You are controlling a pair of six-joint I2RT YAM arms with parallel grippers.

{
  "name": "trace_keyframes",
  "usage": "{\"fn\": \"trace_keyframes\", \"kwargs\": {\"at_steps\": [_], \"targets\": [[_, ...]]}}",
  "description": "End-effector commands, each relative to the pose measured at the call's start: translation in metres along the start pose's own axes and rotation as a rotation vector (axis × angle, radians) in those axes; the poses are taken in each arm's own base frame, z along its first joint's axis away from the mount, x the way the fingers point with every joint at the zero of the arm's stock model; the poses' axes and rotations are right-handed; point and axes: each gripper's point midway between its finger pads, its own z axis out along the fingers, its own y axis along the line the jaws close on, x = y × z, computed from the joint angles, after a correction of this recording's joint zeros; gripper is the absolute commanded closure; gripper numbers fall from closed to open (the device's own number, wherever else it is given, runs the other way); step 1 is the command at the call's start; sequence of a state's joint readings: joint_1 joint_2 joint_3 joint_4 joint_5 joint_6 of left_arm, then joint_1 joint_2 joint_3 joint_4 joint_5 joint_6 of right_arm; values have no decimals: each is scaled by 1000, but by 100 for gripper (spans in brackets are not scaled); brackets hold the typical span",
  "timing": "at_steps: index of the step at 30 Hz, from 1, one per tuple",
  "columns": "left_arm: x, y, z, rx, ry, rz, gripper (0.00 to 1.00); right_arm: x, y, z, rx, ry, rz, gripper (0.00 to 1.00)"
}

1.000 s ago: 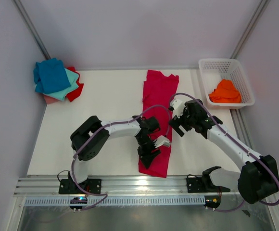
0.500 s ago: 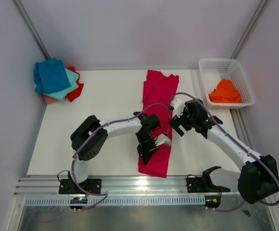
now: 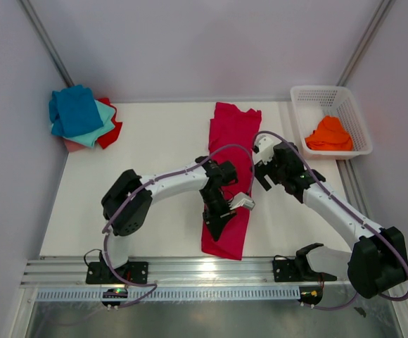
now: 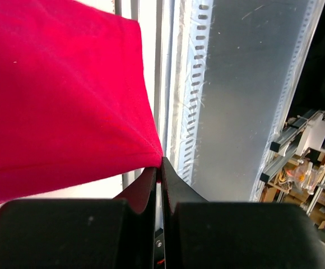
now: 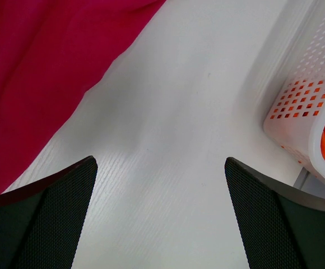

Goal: Fold and stack the t-shirts
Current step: Fold the tshirt

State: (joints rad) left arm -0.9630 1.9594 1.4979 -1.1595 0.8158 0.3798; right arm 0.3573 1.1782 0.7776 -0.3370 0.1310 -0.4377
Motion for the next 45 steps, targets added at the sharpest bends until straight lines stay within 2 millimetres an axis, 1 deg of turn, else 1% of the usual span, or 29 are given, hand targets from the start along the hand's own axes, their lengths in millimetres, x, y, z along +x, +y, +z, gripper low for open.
{"fn": "trace_keyframes", "kwargs": {"at_steps": [1, 9, 14, 16, 23, 25, 29, 30, 32, 33, 35, 36, 37, 38, 39, 40, 41, 42, 43, 44, 45], "targets": [[-7, -21, -7, 70, -23, 53, 100, -17, -20, -4, 101, -46, 39, 1], [-1, -22, -2, 116, 11, 18, 99, -16, -27, -4, 138, -37, 47, 1], [-3, -26, 1, 156, -3, 4, 98, -17, -33, -6, 170, -35, 56, 1], [-1, -24, 5, 171, 4, -14, 97, -18, -33, -6, 173, -36, 57, 1], [2, -8, 19, 167, 27, -60, 97, -15, -38, -7, 197, -24, 62, 1], [1, 0, 22, 147, 33, -72, 93, -15, -38, -7, 197, -25, 62, 0], [-4, 8, 28, 141, 37, -83, 86, -15, -39, -9, 201, -23, 65, 1], [-5, 8, 28, 145, 38, -88, 80, -15, -39, -9, 203, -24, 67, 0], [-6, 8, 29, 159, 39, -103, 71, -14, -42, -9, 211, -20, 72, 1], [-6, 8, 30, 165, 42, -113, 59, -15, -43, -10, 217, -23, 79, 1], [-8, 5, 30, 186, 35, -131, 51, -13, -49, -11, 240, -18, 92, 1], [-7, 3, 30, 195, 37, -145, 43, -13, -54, -12, 259, -17, 104, 1], [-8, 0, 30, 206, 35, -152, 40, -12, -59, -14, 282, -11, 111, 1], [-8, -2, 30, 218, 34, -164, 35, -11, -65, -14, 301, -11, 127, 1], [-9, -3, 28, 216, 34, -167, 27, -11, -70, -17, 316, -14, 143, 1], [-8, -4, 27, 212, 40, -174, 23, -11, -73, -18, 322, -18, 158, 1], [-7, -1, 26, 183, 51, -170, 16, -8, -77, -19, 330, -14, 170, 1], [-9, 0, 20, 146, 46, -157, 1, -7, -79, -20, 333, -19, 177, 0], [-10, 2, 17, 103, 45, -148, 1, -7, -81, -22, 337, -24, 189, 1], [-17, 11, 15, 43, 16, -114, 1, -6, -81, -22, 330, -27, 194, 1], [-15, 27, 10, -81, 25, -131, 1, -2, -85, -23, 337, -18, 204, 1]]}}
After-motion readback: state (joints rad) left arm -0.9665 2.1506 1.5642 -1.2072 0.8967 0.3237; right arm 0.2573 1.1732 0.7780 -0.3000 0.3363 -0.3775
